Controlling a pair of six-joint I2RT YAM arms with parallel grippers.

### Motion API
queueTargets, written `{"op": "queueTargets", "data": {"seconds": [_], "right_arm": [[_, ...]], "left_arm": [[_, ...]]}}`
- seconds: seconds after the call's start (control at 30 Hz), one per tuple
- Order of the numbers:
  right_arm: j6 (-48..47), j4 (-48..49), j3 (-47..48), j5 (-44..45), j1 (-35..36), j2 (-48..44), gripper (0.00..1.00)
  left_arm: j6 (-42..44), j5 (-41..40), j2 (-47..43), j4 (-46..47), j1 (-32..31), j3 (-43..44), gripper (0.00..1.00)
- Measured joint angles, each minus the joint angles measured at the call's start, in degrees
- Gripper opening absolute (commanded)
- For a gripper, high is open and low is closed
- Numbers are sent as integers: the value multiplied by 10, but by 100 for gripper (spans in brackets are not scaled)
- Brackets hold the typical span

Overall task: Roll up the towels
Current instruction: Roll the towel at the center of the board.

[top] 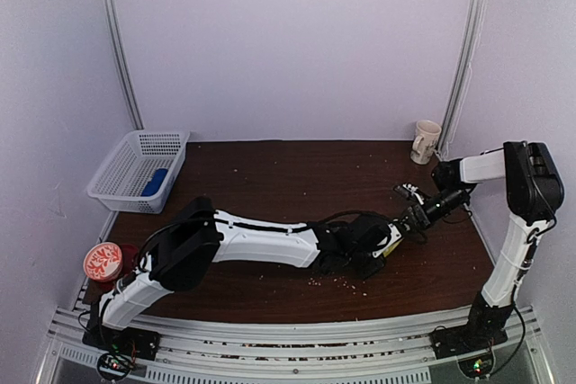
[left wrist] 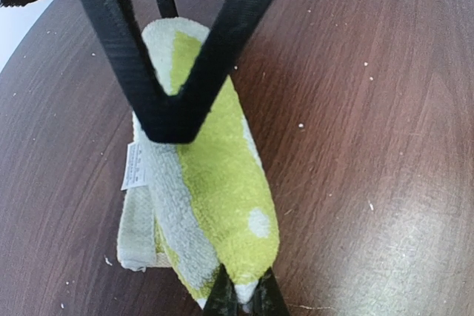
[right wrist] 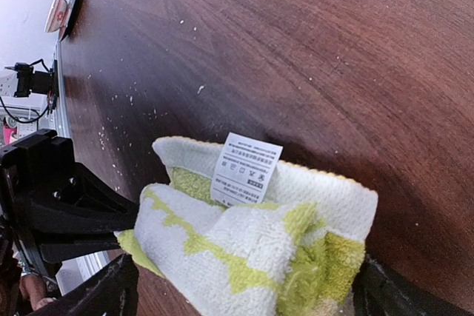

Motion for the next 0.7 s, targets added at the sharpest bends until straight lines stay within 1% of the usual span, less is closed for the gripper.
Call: {"op": "queueTargets", "data": {"seconds": [0.03, 0.07, 0.23, 0.3, 0.33, 0.37, 0.47, 0.53, 0.6, 0.7], "right_arm": [[5, 8, -3, -1, -1, -2, 99], [8, 12, -5, -2, -2, -3, 95], [13, 20, -2, -2, -8, 3, 65], [12, 18, 4, -3, -9, 16, 61], [14, 17, 7, -4, -9, 23, 59], [15, 17, 9, -6, -9, 28, 56], [22, 18, 12, -7, -9, 33, 53], [26, 20, 12, -5, -9, 33, 50], [31, 23, 12, -1, -9, 33, 49], [38, 28, 12, 2, -9, 33, 48]], "left_arm": [[0, 0, 1, -1, 0, 2, 2], [0, 1, 2, -1, 0, 3, 2], [-1, 2, 3, -1, 0, 4, 2], [-2, 2, 3, -2, 0, 5, 4], [-2, 2, 3, -1, 0, 5, 7], [-3, 2, 3, -1, 0, 5, 12], [-8, 2, 3, -1, 0, 6, 19], [-11, 4, 3, -1, 0, 6, 27], [-14, 5, 3, -2, 0, 6, 40], [-21, 7, 3, 3, -1, 3, 49]]}}
